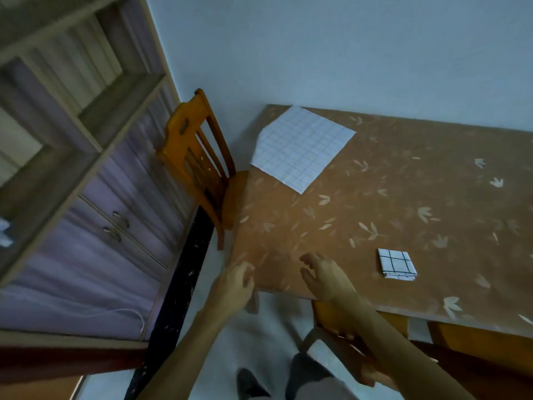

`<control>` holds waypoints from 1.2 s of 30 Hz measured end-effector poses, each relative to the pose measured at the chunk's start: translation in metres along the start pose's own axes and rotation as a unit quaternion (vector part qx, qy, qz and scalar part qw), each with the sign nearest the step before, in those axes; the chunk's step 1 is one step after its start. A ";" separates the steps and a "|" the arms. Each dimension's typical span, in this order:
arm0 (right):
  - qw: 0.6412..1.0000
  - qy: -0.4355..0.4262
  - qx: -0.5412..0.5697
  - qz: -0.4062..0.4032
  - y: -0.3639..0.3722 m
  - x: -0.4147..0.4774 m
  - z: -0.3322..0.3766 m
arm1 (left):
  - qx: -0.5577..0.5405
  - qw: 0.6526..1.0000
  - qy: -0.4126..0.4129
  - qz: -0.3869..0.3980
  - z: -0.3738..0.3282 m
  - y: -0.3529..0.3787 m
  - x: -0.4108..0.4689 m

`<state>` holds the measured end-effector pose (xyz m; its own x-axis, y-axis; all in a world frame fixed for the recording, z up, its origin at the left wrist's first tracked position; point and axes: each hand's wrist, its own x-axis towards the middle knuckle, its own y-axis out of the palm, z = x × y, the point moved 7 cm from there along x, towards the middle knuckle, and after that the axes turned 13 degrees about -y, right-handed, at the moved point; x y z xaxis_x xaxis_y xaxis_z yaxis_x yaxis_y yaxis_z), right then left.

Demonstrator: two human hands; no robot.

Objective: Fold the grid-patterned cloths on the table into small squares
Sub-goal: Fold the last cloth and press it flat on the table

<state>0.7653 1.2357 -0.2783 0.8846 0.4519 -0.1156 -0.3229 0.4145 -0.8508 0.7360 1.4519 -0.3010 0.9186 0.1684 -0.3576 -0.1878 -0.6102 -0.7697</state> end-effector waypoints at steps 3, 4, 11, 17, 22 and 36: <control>1.000 -0.020 0.008 0.006 0.004 0.022 0.017 | -0.017 0.999 -0.027 -0.004 0.021 -0.016 0.008; 1.000 -0.023 0.007 0.007 0.004 0.030 0.020 | -0.022 0.999 -0.033 -0.005 0.026 -0.020 0.012; 0.999 -0.024 0.027 0.001 0.007 0.088 0.011 | 0.018 0.999 -0.044 0.015 0.031 -0.025 0.058; 0.998 0.013 0.059 -0.021 -0.010 0.144 -0.047 | 0.046 0.997 -0.028 0.059 -0.021 -0.012 0.135; 0.993 0.062 0.097 -0.021 -0.030 0.186 -0.100 | 0.094 0.992 -0.012 0.083 -0.081 0.007 0.198; 0.971 0.130 0.197 -0.050 -0.036 0.239 -0.212 | 0.131 0.988 0.073 0.024 -0.192 0.103 0.351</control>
<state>1.0602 1.1613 -0.3836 0.9564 0.2011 -0.2117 -0.2900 0.7388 -0.6084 1.1060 1.2996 -0.4045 0.9431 0.0196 -0.3319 -0.2985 -0.3896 -0.8712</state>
